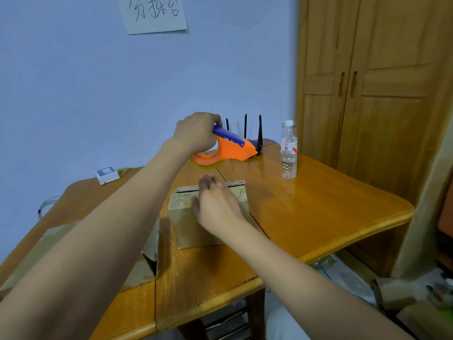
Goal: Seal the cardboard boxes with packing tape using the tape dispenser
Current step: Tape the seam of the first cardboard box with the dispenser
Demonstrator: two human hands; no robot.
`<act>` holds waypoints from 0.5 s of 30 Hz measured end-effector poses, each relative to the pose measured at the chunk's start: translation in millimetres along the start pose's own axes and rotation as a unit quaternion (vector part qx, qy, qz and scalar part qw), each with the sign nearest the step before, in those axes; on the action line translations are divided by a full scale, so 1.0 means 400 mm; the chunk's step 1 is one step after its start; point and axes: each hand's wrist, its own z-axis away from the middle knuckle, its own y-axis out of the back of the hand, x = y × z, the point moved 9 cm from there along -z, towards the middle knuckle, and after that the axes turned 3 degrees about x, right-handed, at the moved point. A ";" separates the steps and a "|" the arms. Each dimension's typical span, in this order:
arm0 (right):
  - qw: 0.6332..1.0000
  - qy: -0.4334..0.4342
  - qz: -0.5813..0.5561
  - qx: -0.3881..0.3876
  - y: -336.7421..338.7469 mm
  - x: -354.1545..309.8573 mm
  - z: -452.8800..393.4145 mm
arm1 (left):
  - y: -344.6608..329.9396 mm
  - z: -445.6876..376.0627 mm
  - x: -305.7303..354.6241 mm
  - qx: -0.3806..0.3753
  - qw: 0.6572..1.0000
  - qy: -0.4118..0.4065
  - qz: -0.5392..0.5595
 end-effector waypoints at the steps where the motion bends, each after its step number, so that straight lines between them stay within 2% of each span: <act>1: 1.000 -0.003 0.022 -0.017 -0.016 0.003 -0.020 | 0.002 0.001 0.001 0.002 1.000 -0.002 -0.001; 8: 0.976 -0.076 0.097 -0.182 -0.122 0.049 -0.043 | 0.004 0.013 -0.023 0.007 1.000 -0.003 -0.002; 10: 0.974 -0.063 0.115 -0.187 -0.142 0.052 -0.027 | 0.001 0.021 -0.038 0.006 1.000 -0.004 -0.004; 15: 0.981 -0.037 0.126 -0.143 -0.135 0.057 -0.024 | -0.003 0.054 -0.098 0.007 1.000 0.001 -0.007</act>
